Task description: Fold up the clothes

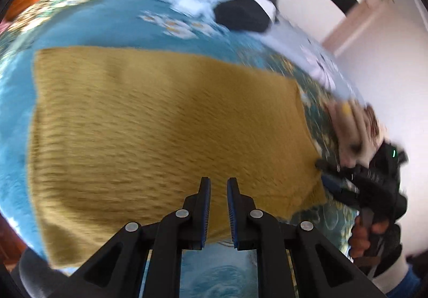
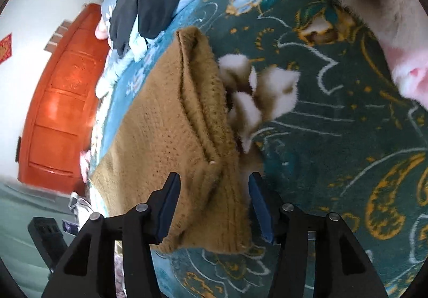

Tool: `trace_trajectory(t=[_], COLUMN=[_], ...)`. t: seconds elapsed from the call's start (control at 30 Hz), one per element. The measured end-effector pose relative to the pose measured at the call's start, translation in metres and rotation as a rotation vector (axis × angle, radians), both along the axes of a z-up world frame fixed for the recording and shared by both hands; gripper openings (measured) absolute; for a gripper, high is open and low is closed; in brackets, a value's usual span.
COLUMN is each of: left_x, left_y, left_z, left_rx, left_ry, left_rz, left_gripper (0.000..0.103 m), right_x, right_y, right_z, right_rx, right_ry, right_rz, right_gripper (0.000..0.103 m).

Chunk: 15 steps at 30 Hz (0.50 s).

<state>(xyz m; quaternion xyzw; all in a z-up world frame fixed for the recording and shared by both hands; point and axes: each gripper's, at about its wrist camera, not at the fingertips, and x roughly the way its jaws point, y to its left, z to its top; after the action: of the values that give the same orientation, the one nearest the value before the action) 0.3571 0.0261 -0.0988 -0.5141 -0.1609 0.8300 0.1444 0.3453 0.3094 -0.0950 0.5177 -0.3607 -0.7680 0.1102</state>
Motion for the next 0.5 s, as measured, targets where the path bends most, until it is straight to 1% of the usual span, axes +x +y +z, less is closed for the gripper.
trace_trajectory(t=[0.03,0.07,0.1,0.13,0.17,0.23,0.3,0.37,0.47,0.5], left_x=[0.000,0.000,0.000,0.000,0.001,0.004,0.010,0.016,0.027,0.033], left_y=[0.008,0.014,0.018,0.020,0.019,0.016,0.000,-0.023,-0.065,-0.082], left_z=[-0.003,-0.007,-0.012,-0.017,-0.021,-0.026,-0.016,-0.003,0.013,0.016], left_rx=[-0.021,-0.042,-0.066,-0.081,-0.077,-0.063,-0.024,-0.007,0.006,0.015], left_ry=[-0.004,-0.011,-0.021,-0.033,-0.048,-0.072,-0.042,0.001,0.058,0.068], left_rz=[-0.020,-0.037,-0.045,-0.050,-0.048,-0.039,0.003,0.064,0.179,0.228], left_gripper=[0.015,0.015,0.015,0.015,0.015,0.015,0.015,0.015,0.015,0.015], right_x=[-0.001,-0.003,-0.005,-0.006,-0.007,-0.011,-0.015,-0.021,-0.042,-0.051], right_y=[-0.001,-0.003,-0.006,-0.009,-0.012,-0.020,-0.028,-0.043,-0.089,-0.112], right_z=[0.001,0.001,0.002,0.004,0.007,0.015,0.027,0.046,0.079,0.090], right_rx=[-0.006,0.000,0.009,0.015,0.018,0.041,0.050,0.066,0.107,0.118], right_ry=[-0.001,-0.008,-0.015,-0.016,-0.016,-0.016,0.013,0.055,0.150,0.187], right_rz=[0.001,0.006,0.013,0.016,0.021,0.032,0.054,0.095,0.212,0.264], right_gripper=[0.050,0.038,0.035,0.027,0.023,0.022,0.021,0.021,0.021,0.021])
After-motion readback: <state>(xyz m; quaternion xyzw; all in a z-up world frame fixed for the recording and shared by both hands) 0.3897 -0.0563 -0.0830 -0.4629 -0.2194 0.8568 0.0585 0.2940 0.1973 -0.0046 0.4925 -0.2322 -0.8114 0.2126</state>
